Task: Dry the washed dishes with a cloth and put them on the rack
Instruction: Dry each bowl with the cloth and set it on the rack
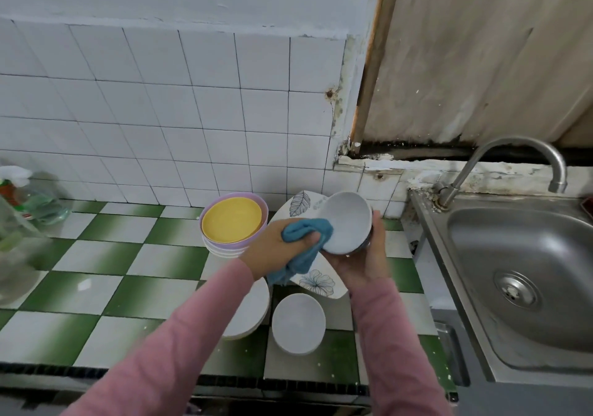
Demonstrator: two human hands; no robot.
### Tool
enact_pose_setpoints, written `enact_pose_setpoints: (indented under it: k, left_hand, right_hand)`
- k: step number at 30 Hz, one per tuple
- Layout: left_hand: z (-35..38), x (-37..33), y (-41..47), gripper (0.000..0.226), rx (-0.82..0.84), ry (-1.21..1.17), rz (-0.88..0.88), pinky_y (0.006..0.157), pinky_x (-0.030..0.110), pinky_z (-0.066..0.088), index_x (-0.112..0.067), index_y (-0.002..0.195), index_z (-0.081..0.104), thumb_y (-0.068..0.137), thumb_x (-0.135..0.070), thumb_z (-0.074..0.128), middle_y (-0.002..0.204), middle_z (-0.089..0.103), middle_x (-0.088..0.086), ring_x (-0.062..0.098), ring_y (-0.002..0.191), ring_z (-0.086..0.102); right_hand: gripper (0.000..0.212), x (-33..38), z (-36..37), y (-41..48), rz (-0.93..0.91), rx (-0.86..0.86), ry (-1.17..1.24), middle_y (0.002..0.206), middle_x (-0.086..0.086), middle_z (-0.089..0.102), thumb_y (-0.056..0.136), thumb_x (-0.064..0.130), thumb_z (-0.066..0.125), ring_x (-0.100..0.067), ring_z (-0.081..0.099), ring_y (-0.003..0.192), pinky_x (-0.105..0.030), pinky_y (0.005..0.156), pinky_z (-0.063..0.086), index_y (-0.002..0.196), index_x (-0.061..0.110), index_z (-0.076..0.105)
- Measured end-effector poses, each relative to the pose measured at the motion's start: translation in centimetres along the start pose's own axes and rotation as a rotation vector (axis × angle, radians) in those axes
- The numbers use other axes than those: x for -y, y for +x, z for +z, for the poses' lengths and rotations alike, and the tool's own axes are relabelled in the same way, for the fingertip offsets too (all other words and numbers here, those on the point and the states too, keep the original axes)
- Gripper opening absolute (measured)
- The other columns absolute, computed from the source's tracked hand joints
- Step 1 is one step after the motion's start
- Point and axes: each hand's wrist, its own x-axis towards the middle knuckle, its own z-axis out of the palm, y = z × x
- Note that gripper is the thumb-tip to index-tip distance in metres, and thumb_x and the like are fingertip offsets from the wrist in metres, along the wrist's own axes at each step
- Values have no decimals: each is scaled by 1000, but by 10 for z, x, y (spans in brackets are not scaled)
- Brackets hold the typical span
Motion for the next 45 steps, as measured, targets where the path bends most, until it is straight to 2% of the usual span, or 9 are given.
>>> enact_pose_setpoints:
  k: [4,8,12,14,18,21,30,41,45]
  left_hand:
    - [17,4,-2,16,-200,-278,-143,83,37,55,-26,104,67,91,-36,67,96,71,2,20,90,66]
    - [29,-1,1,31,-204,-437,-211,83,34,59,-21,114,65,89,-40,67,105,71,5,19,97,68]
    - [40,-7,4,31,-185,-499,-195,87,37,58,-21,118,62,91,-37,65,111,68,7,22,101,67]
    - [45,-15,5,33,-158,-500,-187,92,43,56,-22,119,61,90,-39,66,114,67,7,25,105,66]
    - [62,-35,1,12,-47,-492,-119,86,28,55,-25,106,63,94,-29,63,108,68,3,17,98,65]
    - [81,-53,-3,9,62,-499,-117,94,38,54,-31,102,65,94,-30,65,108,70,2,20,103,66]
    - [198,-135,-33,8,480,-529,-60,93,42,55,-28,100,65,93,-30,66,103,71,2,21,101,67]
    - [380,-229,-65,5,728,-479,94,94,45,54,-27,97,67,93,-29,66,101,73,1,22,101,68]
    - [455,-279,-58,6,727,-516,131,91,44,55,-27,98,67,93,-30,67,100,73,1,22,100,69]
  right_hand:
    - [68,6,-14,-13,-113,-130,1,132,-17,59,80,64,60,-33,58,116,-47,88,55,132,20,58]
    - [34,8,-19,-36,-185,-89,-75,109,-9,71,92,50,54,-24,68,97,-41,80,56,115,27,65]
    - [75,3,-19,-58,-290,-245,-232,124,-15,66,68,50,83,-31,67,110,-47,85,58,129,20,52]
    - [68,7,-15,-75,-332,-348,-306,120,-13,64,70,42,79,-30,66,107,-48,89,58,126,20,46]
    - [84,15,-20,-110,-442,-485,-414,119,-5,66,59,50,88,-23,67,106,-44,97,54,128,24,49]
    - [86,19,-27,-138,-555,-629,-435,119,-1,67,47,59,88,-22,65,110,-43,100,51,118,29,52]
    - [97,54,-69,-263,-856,-941,-423,120,5,58,48,56,83,-6,61,100,-13,68,48,131,25,44]
    - [56,158,-155,-378,-1073,-1161,-392,108,10,56,78,24,83,0,58,90,-5,58,45,119,28,46]
    - [64,232,-190,-409,-1092,-1161,-469,112,12,55,74,33,87,1,58,94,-8,62,46,122,30,43]
